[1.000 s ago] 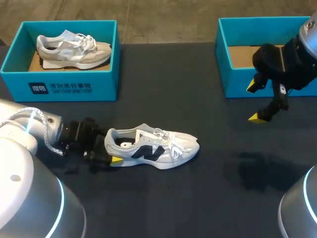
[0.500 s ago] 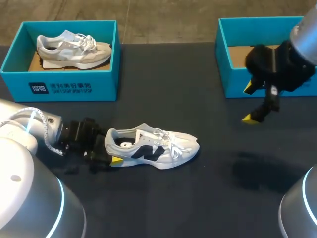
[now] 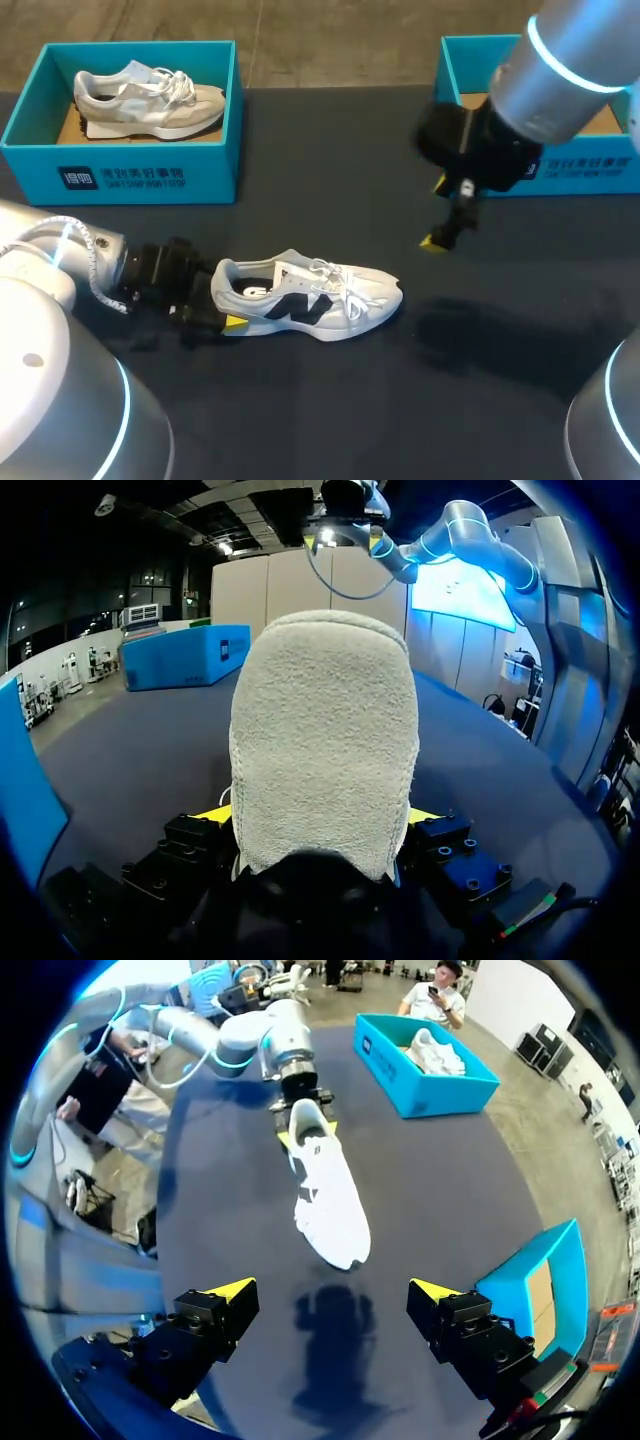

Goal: Take the shoe out of the shoebox, open the shoe tongue, remove and reinsert the insole, then place the shoe into the shoebox

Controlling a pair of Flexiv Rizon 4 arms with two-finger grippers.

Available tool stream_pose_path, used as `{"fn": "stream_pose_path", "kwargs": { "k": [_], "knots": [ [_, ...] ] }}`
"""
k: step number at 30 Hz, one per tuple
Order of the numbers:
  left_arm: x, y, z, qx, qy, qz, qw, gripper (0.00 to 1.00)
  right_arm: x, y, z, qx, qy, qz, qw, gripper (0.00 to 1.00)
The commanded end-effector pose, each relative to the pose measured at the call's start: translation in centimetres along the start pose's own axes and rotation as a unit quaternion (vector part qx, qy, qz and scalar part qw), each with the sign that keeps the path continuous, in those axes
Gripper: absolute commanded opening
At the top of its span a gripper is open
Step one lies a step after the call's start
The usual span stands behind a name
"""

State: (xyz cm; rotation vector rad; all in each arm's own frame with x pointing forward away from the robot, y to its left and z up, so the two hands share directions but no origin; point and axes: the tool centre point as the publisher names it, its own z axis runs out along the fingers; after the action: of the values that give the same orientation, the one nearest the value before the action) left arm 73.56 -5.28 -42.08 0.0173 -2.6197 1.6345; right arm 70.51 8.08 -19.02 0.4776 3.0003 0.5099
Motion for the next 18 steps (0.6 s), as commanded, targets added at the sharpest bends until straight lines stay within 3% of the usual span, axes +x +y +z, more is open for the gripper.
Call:
{"fn": "stream_pose_path", "kwargs": {
  "k": [1,9,11,18],
  "knots": [
    [0.0,0.0,0.2,-0.001,-0.001,0.0,1.0,0.0,-0.3,4.4,1.6,0.059,0.003,0.028,0.998,1.0],
    [0.0,0.0,0.2,-0.001,-0.001,0.0,1.0,0.0,-0.1,5.6,2.4,0.067,0.001,0.16,0.985,1.0],
    [0.0,0.0,0.2,-0.001,-0.001,0.0,1.0,0.0,0.0,6.6,2.6,0.031,0.008,0.164,0.986,1.0],
    [0.0,0.0,0.2,-0.001,-0.001,0.0,1.0,0.0,0.0,6.6,2.6,0.031,0.008,0.164,0.986,1.0]
  ]
}}
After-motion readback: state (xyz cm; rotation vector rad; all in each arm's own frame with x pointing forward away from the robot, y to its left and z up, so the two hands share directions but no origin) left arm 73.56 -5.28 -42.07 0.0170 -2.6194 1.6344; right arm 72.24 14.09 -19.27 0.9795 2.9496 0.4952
